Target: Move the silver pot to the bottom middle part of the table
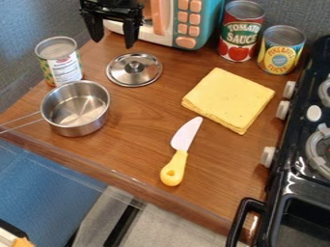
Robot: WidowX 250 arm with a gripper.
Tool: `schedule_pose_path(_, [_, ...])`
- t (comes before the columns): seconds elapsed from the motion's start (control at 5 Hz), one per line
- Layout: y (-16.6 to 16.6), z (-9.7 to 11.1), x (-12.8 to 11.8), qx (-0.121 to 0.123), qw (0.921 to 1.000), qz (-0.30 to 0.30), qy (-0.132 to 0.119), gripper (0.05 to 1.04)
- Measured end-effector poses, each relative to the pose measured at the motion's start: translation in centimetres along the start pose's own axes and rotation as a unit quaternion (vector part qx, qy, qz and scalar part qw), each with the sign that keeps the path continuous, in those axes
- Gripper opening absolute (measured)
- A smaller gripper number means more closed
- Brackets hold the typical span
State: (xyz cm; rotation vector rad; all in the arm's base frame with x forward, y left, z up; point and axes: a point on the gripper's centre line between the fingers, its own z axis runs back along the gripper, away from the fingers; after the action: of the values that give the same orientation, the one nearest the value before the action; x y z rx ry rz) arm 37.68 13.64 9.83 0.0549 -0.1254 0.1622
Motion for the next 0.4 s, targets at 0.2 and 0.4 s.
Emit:
schedule_pose_path(0.2, [-0.2, -1.6, -0.6, -0.007, 0.9997, 0.001, 0.021, 1.001])
schedule_pose_path(0.4, [-1.1, -3.4, -2.5, -0.022, 0.9987, 0.0, 0.046, 1.001])
